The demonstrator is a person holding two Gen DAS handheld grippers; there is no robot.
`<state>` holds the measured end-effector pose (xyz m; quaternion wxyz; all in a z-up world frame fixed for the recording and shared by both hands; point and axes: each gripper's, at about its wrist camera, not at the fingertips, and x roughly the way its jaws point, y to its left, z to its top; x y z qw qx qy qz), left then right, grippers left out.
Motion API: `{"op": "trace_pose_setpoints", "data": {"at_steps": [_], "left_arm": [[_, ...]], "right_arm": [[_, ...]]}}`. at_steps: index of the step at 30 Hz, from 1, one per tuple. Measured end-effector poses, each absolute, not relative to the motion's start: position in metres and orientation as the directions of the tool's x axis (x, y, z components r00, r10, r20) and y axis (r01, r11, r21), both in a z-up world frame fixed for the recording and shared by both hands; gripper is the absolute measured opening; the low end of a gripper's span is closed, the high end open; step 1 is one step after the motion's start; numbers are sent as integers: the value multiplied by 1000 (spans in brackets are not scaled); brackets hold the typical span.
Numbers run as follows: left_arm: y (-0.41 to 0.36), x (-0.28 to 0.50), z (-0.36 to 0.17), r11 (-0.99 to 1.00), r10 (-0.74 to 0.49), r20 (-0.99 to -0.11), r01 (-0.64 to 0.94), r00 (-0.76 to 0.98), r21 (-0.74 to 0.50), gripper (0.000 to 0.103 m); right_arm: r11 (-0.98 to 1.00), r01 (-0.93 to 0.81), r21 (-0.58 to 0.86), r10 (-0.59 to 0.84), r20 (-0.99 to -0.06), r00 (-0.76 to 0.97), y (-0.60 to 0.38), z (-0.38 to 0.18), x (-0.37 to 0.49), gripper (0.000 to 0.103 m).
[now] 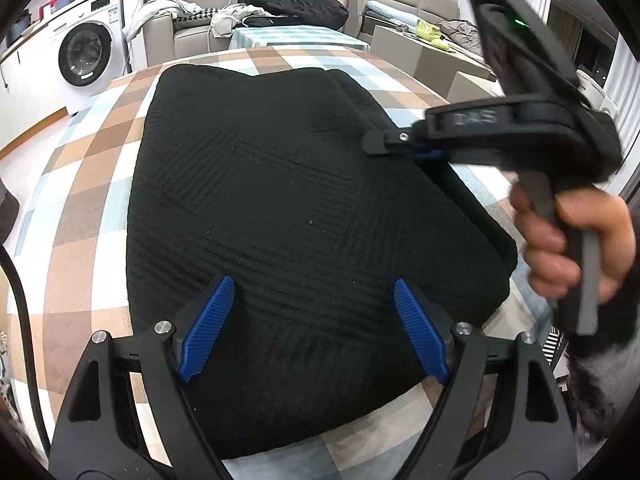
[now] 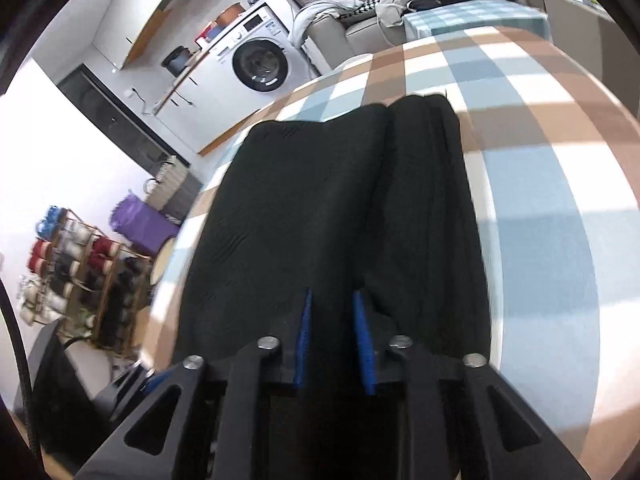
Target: Fold small clothes
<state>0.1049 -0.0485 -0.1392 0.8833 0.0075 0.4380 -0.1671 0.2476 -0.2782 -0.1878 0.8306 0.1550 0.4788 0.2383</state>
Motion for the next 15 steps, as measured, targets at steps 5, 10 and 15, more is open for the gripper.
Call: {"op": "trace_pose_setpoints", "data": {"at_steps": [5,10,15], "left_arm": [[-49,110,-141,944,-289,-778,303,557,-134,81],[-51,110,-141,943,-282,-783,309,555,-121,81],[-48,110,-138,944,-296,-778,296,554,-149,81]], "right_arm": [[814,-318,485,580,-676,454,-277,-170,254,5],[850,-256,460,526,-742,414,-284,-196,266,5],[814,-256,522,580,-708,402,-295,-189,236,14]]}}
